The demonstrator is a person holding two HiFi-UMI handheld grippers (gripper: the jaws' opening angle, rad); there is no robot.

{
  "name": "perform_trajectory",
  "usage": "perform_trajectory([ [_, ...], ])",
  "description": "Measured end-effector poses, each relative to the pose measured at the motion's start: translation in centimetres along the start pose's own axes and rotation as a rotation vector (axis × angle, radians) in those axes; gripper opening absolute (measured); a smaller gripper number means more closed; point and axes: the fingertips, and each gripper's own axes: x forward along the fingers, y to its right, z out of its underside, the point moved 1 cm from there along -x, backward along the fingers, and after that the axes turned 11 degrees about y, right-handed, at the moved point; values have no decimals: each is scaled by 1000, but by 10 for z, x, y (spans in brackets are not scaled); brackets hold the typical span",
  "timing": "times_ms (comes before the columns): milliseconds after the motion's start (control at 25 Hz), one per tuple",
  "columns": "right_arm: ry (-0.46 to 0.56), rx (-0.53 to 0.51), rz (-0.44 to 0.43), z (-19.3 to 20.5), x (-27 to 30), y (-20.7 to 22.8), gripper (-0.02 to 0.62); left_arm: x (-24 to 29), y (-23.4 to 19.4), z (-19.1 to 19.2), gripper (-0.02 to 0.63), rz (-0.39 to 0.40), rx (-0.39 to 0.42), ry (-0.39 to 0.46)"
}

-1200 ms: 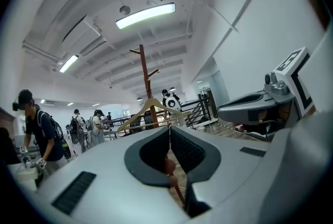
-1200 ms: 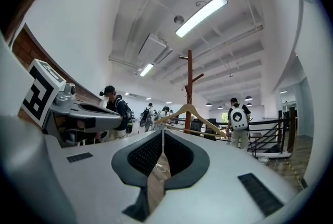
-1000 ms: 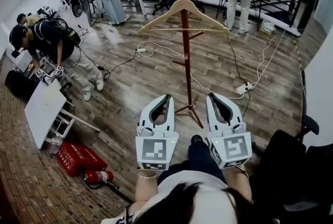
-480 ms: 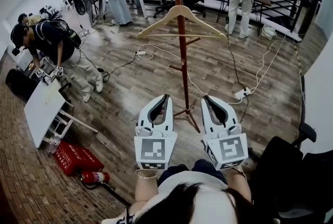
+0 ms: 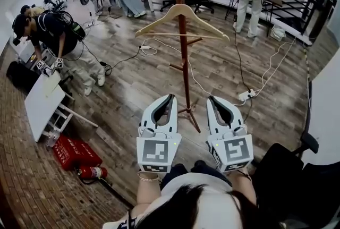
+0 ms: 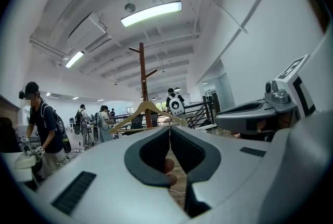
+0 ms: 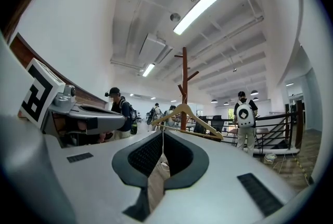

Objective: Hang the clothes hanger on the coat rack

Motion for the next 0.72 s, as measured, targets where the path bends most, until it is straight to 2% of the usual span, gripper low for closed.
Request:
perform_trajectory([
  [120,-14,-1,2,5,2,7,40,4,2,2,18,-6,-6,-14],
  [240,-21,-10,-4,7,3,13,38,8,6,0,18,-36,-46,-49],
  [440,-21,-6,4,8,9,20,38,17,7,1,18,2,-2,-16],
  [720,-18,-11,26,6,16,29,38,28,9,-1,18,34,16,-9],
])
